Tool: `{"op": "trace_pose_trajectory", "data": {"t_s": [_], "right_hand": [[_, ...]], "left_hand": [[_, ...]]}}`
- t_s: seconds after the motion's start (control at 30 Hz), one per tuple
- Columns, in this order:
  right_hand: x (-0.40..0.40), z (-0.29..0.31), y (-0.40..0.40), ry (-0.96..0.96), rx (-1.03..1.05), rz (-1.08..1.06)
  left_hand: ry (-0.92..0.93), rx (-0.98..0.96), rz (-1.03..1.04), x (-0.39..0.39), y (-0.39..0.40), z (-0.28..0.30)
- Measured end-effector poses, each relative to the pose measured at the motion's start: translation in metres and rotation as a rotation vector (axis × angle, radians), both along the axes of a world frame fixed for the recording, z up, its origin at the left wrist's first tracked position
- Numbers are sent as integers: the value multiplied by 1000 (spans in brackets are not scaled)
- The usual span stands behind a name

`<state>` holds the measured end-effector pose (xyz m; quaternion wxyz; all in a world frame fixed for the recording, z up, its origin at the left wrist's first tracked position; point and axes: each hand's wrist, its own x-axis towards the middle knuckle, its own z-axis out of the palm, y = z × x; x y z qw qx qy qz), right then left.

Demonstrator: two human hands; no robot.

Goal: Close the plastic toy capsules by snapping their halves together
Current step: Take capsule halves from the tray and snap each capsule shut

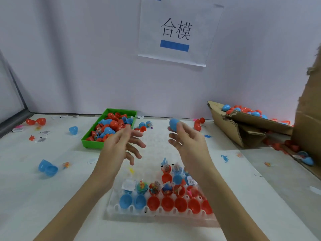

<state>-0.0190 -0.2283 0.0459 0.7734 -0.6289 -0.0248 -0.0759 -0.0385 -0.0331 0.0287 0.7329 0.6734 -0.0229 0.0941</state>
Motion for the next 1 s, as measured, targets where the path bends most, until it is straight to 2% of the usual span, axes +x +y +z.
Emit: {"op": "trace_pose_trajectory", "data": {"t_s": [0.07,0.13,0.23,0.3,0.37,0.43,0.5,0.6,0.67,0.77,0.83,1.0], "right_hand": [[28,17,-19,196,621,106],[58,41,-44,204,1010,92],[95,67,-76,72,1267,9],[111,70,-90,35,1315,-10],[117,65,-93,46,1174,-22],[112,55,-85,88,846,0],[96,41,-74,100,350,33],[64,17,-62,-27,-513,91],[47,6,-53,-85,-934,164],[33,1,-42,-63,-1221,349],[28,0,-39,-17,-1330,428],[25,-1,-34,24,-1387,494]], "left_hand": [[0,-40,40,2,5,1],[11,-57,58,2,7,1],[12,-52,48,3,8,2],[8,-42,36,3,10,2],[3,-41,27,4,13,2],[4,-25,27,5,15,1],[-9,14,20,6,15,-1],[-68,179,-28,5,15,-6],[-97,343,-73,3,11,-9],[-130,572,-115,1,4,-15],[-141,635,-136,1,0,-19],[-153,655,-120,4,2,-20]]}}
